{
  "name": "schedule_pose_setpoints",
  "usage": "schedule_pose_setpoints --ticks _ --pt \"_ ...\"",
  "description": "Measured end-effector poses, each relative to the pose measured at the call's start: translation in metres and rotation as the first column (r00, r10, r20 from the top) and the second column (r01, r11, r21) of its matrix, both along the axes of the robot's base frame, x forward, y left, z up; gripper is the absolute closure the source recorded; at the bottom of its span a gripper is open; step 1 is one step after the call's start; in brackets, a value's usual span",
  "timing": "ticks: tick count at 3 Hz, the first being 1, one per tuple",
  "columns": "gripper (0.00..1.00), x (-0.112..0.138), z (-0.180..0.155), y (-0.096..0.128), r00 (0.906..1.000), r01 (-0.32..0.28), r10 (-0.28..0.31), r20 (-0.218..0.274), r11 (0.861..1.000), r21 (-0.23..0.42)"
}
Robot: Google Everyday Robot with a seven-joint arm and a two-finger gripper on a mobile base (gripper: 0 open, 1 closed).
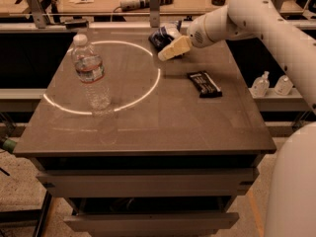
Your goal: Move blue chip bag near water bottle
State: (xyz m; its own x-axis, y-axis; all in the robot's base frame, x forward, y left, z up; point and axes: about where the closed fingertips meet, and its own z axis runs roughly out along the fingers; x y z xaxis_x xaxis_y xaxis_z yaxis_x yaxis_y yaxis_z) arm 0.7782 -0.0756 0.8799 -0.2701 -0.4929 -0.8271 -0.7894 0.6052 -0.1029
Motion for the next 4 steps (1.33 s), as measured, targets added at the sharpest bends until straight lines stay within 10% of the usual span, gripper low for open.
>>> schedule_pose_setpoints --ticks 4 --pt "0.87 0.01 -0.023 0.003 0.9994 -0.035 0.035 0.005 0.999 -0.002"
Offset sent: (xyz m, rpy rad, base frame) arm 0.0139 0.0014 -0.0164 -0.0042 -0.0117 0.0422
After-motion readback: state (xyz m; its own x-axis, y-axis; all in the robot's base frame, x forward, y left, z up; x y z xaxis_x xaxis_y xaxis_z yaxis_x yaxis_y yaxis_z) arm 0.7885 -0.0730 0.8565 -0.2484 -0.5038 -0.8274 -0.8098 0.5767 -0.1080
